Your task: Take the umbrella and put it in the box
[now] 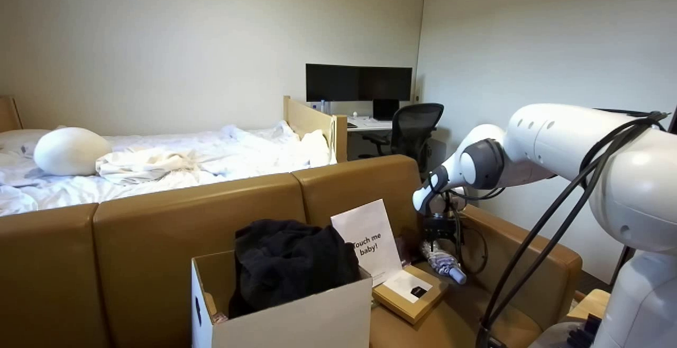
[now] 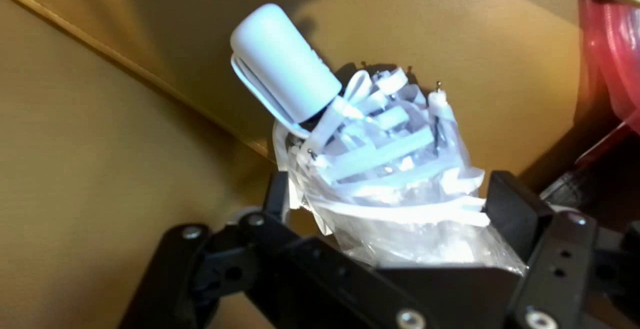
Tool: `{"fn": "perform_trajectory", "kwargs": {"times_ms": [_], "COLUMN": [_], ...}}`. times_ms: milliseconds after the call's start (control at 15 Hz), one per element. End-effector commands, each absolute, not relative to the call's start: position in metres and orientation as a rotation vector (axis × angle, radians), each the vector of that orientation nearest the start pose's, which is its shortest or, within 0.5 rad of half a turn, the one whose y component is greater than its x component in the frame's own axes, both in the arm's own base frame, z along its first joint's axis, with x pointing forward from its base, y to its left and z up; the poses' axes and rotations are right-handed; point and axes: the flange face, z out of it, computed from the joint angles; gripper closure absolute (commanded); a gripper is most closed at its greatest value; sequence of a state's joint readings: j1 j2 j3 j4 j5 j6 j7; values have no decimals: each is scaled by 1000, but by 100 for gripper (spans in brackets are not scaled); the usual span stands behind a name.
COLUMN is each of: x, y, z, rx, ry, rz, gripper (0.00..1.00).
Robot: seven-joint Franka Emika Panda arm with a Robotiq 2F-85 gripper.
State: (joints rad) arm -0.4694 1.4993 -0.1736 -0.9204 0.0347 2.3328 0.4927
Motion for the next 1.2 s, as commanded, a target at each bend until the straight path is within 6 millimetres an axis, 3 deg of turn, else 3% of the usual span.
{"fn": "perform_trajectory", "kwargs": {"times_ms": [0, 333, 800, 1000, 1067, 1133], "x": [599, 592, 597, 592, 585, 592], "y": [-401, -407, -403, -392, -387, -385], "z": [-67, -65, -64, -81, -92, -90], "rx": [-2847, -2911, -2902, -2952, -2952, -2930], "ry": [1595, 1635, 1611, 1624, 1611, 1593], "rz": [98, 168, 143, 17, -89, -195], "gripper": [0, 0, 0, 0, 0, 0]}}
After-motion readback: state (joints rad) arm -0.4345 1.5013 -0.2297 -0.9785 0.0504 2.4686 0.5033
